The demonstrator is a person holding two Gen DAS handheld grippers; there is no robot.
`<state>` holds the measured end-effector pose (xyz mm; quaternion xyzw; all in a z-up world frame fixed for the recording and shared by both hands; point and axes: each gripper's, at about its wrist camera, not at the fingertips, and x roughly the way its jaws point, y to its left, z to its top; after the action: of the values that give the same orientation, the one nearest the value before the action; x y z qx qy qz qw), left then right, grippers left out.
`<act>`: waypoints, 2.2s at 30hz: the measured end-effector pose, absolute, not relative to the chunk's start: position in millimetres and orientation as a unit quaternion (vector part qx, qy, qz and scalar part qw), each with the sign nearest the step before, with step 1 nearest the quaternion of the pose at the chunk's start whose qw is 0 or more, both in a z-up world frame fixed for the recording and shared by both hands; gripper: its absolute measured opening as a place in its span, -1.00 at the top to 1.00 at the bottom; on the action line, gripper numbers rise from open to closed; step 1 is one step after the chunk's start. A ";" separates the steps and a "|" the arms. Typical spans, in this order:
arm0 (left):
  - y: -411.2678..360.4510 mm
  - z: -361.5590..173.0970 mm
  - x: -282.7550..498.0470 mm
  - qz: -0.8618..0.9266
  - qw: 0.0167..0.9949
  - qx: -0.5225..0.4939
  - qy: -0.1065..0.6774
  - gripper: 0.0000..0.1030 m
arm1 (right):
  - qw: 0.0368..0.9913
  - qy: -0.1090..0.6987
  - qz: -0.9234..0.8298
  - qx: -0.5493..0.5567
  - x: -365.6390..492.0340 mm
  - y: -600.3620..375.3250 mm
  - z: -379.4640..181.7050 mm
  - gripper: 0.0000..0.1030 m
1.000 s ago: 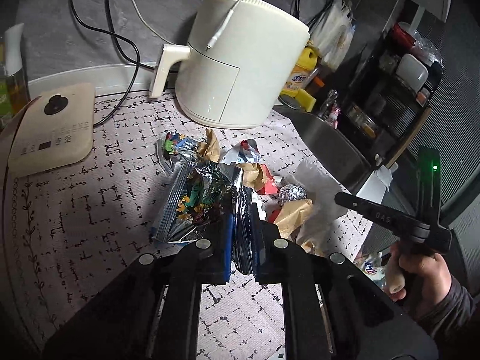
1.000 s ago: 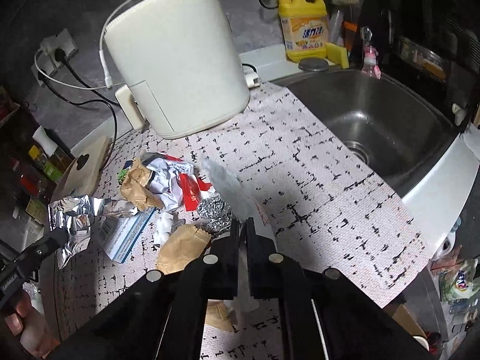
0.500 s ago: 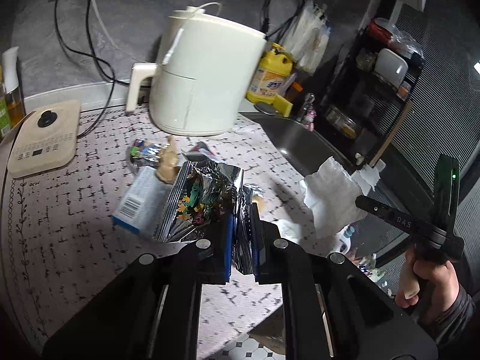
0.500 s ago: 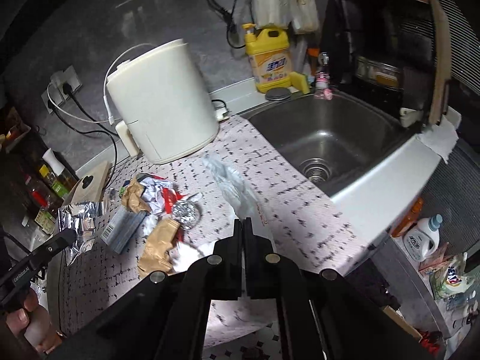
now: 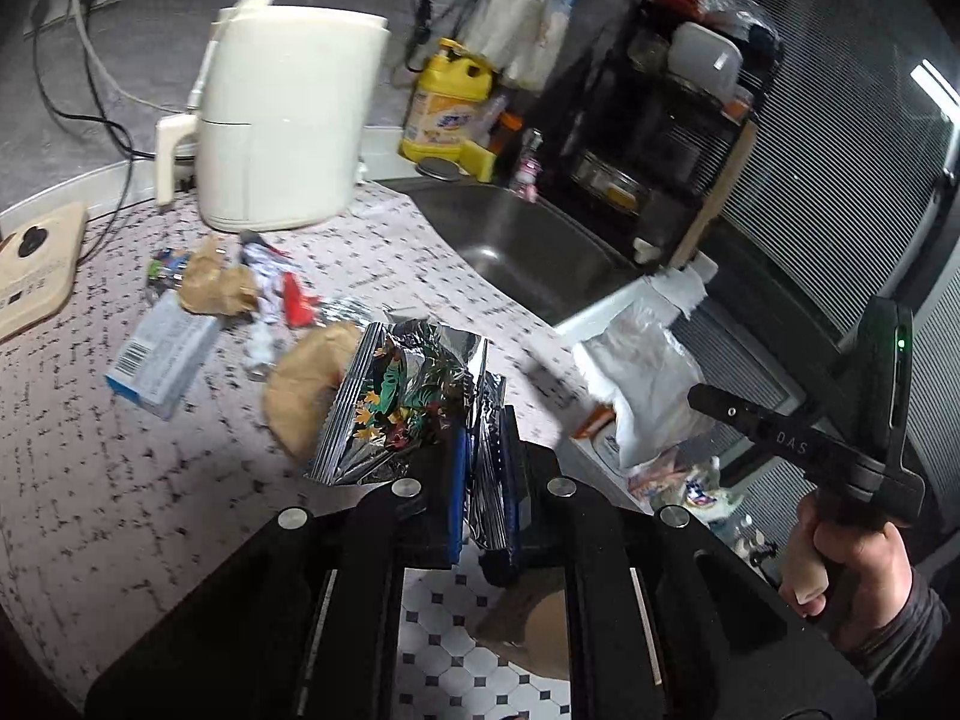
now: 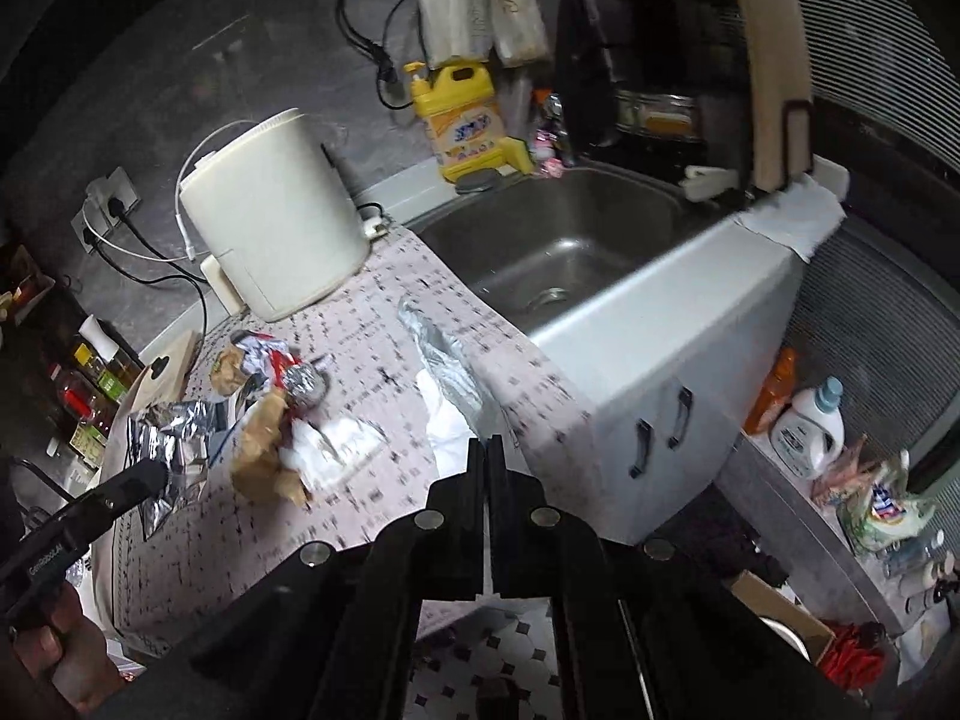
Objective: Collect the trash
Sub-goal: 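Carry the packet and wrapper in both tools over the white floor bin, then open both tools to drop the packet and wrapper into the bin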
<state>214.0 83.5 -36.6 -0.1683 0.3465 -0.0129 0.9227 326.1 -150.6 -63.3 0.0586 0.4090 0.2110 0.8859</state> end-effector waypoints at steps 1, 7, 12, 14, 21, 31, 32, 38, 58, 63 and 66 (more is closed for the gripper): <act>74.9 -37.9 214.7 -0.019 0.922 -0.167 0.349 0.79 | 0.886 0.412 0.205 0.061 321.9 -161.1 -65.7 0.96; 17.6 -52.8 223.4 -0.066 0.913 -0.151 0.373 0.79 | 0.880 0.441 0.165 0.065 293.9 -225.2 -90.9 0.96; -27.8 -71.1 228.1 -0.102 0.900 -0.139 0.400 0.79 | 0.869 0.473 0.119 0.088 272.6 -283.6 -124.8 0.96; -45.0 -79.8 228.3 -0.114 0.893 -0.135 0.414 0.79 | 0.863 0.485 0.104 0.094 265.3 -302.4 -138.2 0.95; -98.4 -103.7 226.2 -0.142 0.871 -0.121 0.454 0.79 | 0.827 0.545 0.064 0.121 243.4 -357.2 -198.2 0.95; -140.5 -128.0 217.0 -0.159 0.854 -0.118 0.482 0.79 | 0.802 0.575 0.051 0.155 212.2 -392.7 -229.8 -0.23; -145.4 -131.5 214.9 -0.161 0.852 -0.120 0.483 0.79 | 0.802 0.574 0.051 0.159 209.7 -398.3 -228.0 -0.26; -179.7 -151.7 202.5 -0.183 0.841 -0.127 0.492 0.79 | 0.814 0.556 0.037 0.164 192.5 -436.7 -205.9 -0.44; -243.1 -184.6 199.7 -0.235 0.818 -0.145 0.504 -0.14 | 0.853 0.495 -0.020 0.166 142.8 -517.2 -156.8 -0.71; -222.3 -169.8 199.9 -0.213 0.835 -0.145 0.486 -0.38 | 0.860 0.484 -0.019 0.160 143.4 -506.4 -149.9 -0.75; -200.7 -151.1 200.6 -0.189 0.853 -0.144 0.464 -0.55 | 0.876 0.457 -0.011 0.153 145.2 -493.1 -140.1 -0.85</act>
<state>200.6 -200.7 -151.1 -0.1444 0.4643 -0.1889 0.8532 145.2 -493.1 -140.1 0.1534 0.4572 -0.0112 0.8760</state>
